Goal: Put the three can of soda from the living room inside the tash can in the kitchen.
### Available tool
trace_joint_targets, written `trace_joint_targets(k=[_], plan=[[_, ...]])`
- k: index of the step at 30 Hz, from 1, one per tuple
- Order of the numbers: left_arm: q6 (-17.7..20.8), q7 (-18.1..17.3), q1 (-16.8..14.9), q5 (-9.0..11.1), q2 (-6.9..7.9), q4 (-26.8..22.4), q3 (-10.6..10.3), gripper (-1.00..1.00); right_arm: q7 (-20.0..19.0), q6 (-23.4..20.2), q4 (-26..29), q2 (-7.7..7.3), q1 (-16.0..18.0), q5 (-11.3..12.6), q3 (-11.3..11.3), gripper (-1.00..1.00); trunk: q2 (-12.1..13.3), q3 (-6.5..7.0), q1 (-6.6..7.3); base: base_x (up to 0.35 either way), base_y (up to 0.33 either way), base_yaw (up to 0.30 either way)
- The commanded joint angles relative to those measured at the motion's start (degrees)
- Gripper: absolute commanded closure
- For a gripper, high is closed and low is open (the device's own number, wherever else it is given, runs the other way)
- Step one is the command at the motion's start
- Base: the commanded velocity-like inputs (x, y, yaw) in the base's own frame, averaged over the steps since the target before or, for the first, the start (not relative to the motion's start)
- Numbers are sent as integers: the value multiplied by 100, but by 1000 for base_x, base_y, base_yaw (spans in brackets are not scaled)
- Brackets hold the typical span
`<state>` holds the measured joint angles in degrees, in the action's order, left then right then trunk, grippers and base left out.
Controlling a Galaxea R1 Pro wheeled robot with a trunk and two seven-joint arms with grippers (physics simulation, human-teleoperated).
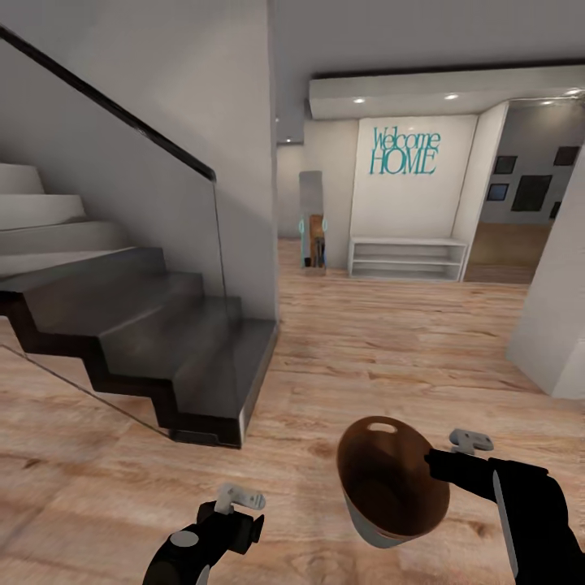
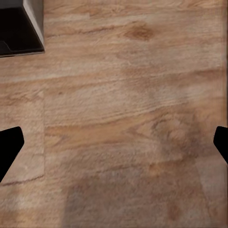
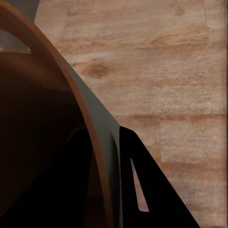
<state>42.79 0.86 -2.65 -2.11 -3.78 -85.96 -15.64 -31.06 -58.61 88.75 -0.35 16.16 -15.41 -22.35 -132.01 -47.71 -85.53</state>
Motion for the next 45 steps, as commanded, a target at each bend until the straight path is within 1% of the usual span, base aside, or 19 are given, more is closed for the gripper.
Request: trace_joint_targets(k=[1,45], plan=[[0,0,0,1,0,0,0,-100,-5,-27,2,0,1,134,2,100,0,8,0,0,0,-176],[46,2,0,8,0,-8,0,-100,-5,-27,19,0,1,134,2,100,0,300,0,0,0,-147]])
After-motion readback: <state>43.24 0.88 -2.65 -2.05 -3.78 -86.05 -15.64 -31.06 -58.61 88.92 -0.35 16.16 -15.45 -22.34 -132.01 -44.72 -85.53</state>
